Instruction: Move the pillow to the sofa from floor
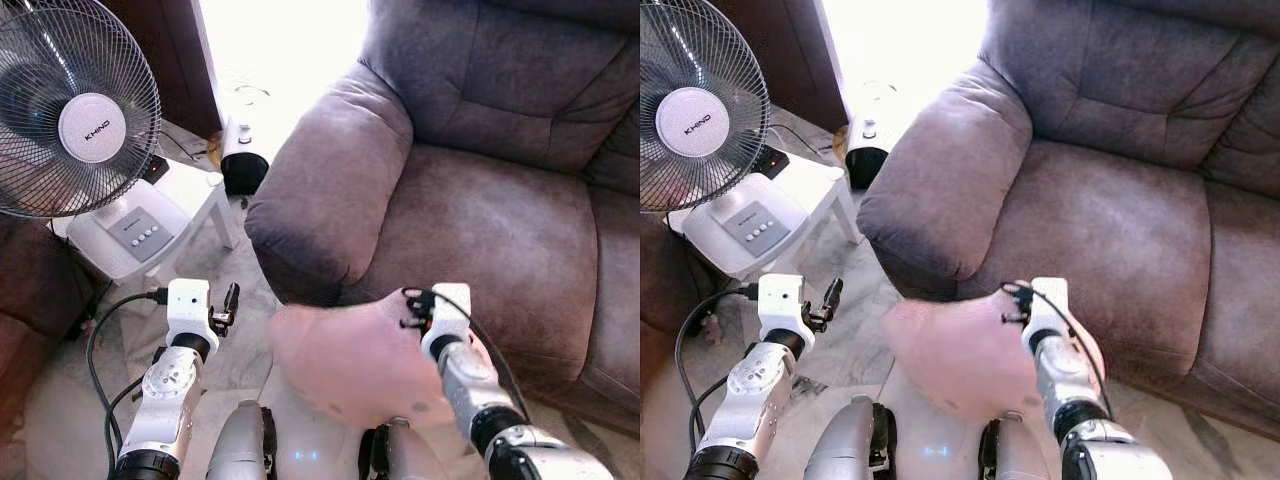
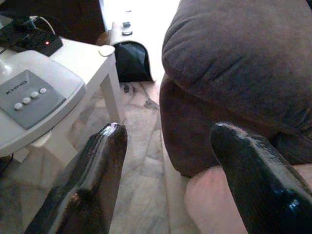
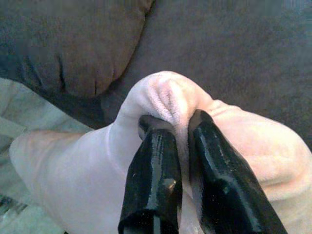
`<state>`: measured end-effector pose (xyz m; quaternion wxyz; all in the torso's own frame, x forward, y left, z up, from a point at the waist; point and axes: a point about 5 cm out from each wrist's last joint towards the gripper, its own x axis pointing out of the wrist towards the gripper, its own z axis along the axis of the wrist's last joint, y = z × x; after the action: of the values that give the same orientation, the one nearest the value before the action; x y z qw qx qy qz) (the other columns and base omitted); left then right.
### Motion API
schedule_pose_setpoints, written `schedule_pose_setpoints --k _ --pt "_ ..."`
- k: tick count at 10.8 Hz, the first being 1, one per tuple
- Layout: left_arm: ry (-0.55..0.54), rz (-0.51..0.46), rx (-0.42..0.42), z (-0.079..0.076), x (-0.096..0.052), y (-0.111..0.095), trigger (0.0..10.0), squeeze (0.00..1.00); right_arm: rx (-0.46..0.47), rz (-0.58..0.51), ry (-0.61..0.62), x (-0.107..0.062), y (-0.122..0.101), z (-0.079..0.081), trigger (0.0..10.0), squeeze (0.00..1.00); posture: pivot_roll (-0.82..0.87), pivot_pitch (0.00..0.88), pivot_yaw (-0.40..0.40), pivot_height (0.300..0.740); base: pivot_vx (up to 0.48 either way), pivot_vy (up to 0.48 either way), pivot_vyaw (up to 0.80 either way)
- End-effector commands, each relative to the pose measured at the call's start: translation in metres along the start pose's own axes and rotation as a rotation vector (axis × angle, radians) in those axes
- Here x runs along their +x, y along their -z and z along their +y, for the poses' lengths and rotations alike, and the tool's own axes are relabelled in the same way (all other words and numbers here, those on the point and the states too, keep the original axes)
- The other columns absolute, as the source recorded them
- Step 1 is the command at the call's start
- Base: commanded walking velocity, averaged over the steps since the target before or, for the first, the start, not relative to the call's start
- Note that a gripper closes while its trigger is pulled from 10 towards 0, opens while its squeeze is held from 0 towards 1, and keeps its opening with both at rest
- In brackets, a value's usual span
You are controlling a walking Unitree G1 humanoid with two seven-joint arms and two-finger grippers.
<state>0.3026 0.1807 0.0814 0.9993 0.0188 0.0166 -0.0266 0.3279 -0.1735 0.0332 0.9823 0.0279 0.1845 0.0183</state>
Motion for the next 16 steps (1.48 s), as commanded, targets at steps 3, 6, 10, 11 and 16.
schedule_pose_setpoints --k 3,6,10,11,16 --pt "-0.017 0.020 -0.039 0.003 -0.001 0.004 10.0 0.00 0.006 -0.256 0.013 0.010 -0.068 -0.003 10.0 0.00 0.21 0.190 -0.046 0.704 0.000 0.000 0.00" --pt "-0.064 0.013 -0.176 0.010 0.003 0.000 10.0 0.00 -0.006 -0.430 -0.049 0.014 -0.128 0.013 10.0 0.00 0.20 0.178 -0.051 0.704 0.000 0.000 0.00" --pt "-0.045 -0.026 -0.247 0.010 0.010 -0.013 10.0 0.00 -0.033 -0.583 -0.169 0.007 -0.183 0.036 10.0 0.00 0.20 0.151 -0.061 0.704 0.000 0.000 0.00" --pt "-0.031 -0.031 -0.251 0.009 0.012 -0.015 10.0 0.00 -0.034 -0.631 -0.199 0.003 -0.197 0.042 10.0 0.00 0.20 0.142 -0.061 0.704 0.000 0.000 0.00" --pt "0.041 -0.034 -0.375 0.003 0.013 -0.018 10.0 0.49 -0.016 -0.759 -0.274 -0.014 -0.238 0.054 10.0 0.00 0.19 0.113 -0.058 0.704 0.000 0.000 0.00"
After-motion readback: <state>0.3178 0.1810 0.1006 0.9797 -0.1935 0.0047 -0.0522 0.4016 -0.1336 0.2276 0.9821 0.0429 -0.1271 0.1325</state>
